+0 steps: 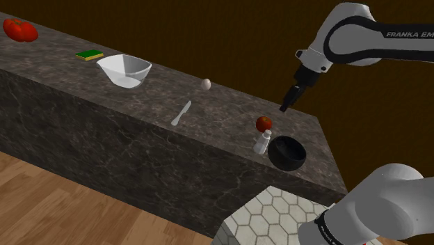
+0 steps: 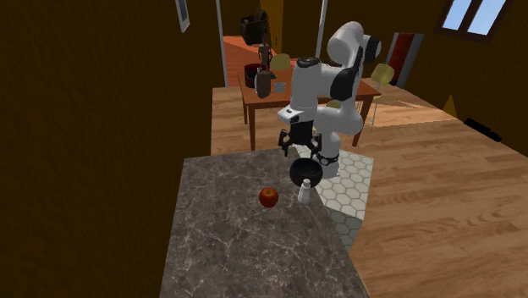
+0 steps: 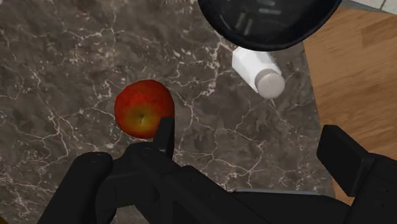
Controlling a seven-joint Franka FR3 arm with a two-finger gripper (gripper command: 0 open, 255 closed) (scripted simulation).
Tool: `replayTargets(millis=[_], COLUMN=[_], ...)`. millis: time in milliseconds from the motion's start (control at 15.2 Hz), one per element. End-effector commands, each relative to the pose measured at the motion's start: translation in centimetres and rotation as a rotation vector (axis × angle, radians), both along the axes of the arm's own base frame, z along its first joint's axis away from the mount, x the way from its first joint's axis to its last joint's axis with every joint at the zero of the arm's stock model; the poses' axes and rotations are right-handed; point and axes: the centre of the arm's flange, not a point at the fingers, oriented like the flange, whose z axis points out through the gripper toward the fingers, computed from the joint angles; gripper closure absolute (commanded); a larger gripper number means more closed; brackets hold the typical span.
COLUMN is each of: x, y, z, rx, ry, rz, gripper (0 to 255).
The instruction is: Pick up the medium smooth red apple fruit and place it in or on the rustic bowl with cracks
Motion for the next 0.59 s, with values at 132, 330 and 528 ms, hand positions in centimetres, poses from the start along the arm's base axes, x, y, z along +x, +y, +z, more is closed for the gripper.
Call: replayTargets(millis=[132, 330, 528], x=[2.2, 3.9, 5.6], y=[-2.2, -3.9, -5.5], z=[-4.4, -7.4, -10.4], rx=[-0.033, -0.057, -0.082], ry=[0.007, 0.013, 0.019], rz=[0.027, 0.046, 0.065], gripper=[0, 0, 0])
